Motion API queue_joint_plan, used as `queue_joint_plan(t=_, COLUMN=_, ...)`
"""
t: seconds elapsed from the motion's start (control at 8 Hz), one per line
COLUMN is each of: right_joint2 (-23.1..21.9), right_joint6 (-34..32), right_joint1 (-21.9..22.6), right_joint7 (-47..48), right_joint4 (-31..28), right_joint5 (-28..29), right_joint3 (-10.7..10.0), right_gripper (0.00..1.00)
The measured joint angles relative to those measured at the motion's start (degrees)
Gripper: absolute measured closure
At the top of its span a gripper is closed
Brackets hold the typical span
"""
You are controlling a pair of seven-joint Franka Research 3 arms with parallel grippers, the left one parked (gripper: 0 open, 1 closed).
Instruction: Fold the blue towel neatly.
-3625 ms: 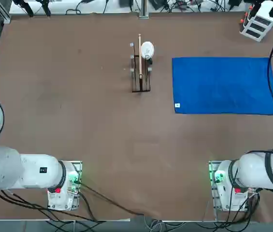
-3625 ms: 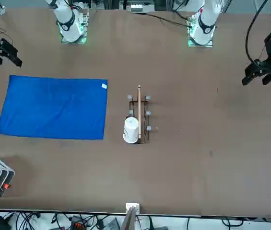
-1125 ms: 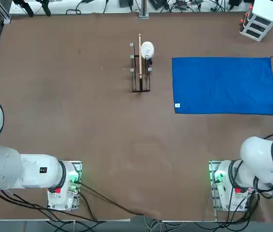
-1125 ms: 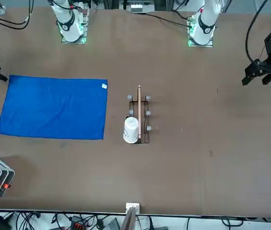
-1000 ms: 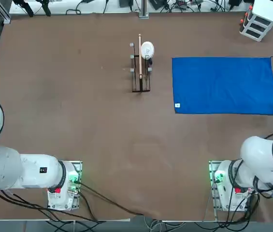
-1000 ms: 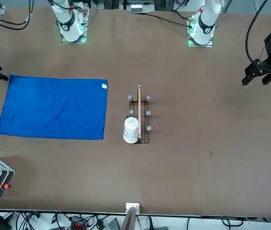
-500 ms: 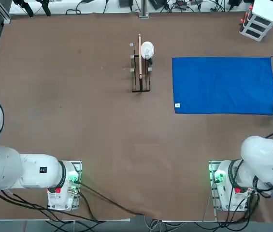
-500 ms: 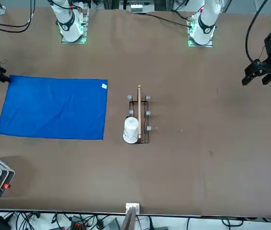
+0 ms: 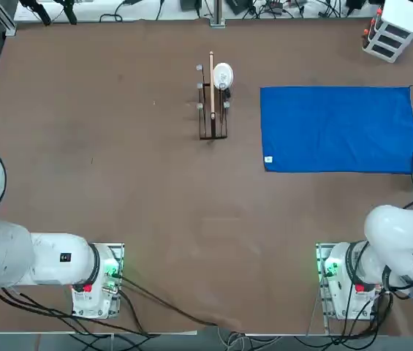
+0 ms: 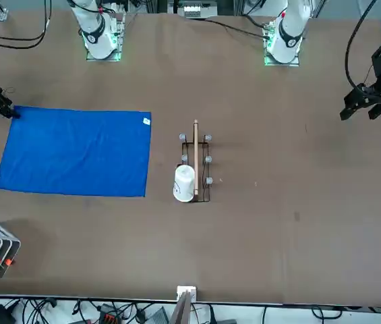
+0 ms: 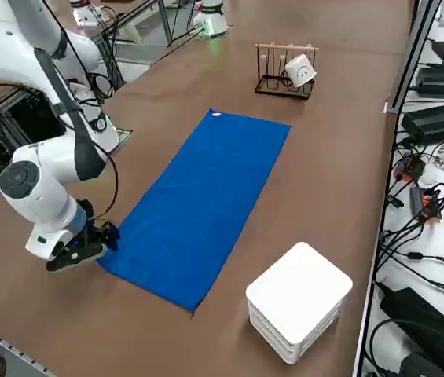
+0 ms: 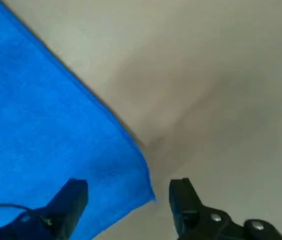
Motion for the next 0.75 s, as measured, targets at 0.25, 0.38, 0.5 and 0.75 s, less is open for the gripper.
queue_joint_plan(t=0.25, right_joint2=0.33, right_joint6=0.79, right_joint1=-0.38, right_joint7=-0.02, right_joint4=-0.01, right_joint5=0.0, right_joint3=0.03, right_gripper=0.01)
queue_joint_plan(t=0.38, right_joint2=0.76, right_joint6=1.8, right_joint1=-0.52, right_joint7=-0.03, right_joint4=-0.03, right_joint5=0.0, right_joint3=0.03, right_gripper=0.02)
queue_joint_plan(t=0.5, right_joint2=1.34, right_joint6=2.4, right_joint1=-0.56, right_joint7=-0.04, right_joint4=-0.03, right_joint5=0.0, right_joint3=0.03, right_gripper=0.03)
queue_joint_plan(t=0.75, right_joint2=1.95, right_joint6=2.6, right_joint1=-0.57, right_joint7=-0.06, right_joint4=-0.04, right_joint5=0.0, right_joint3=0.05, right_gripper=0.1)
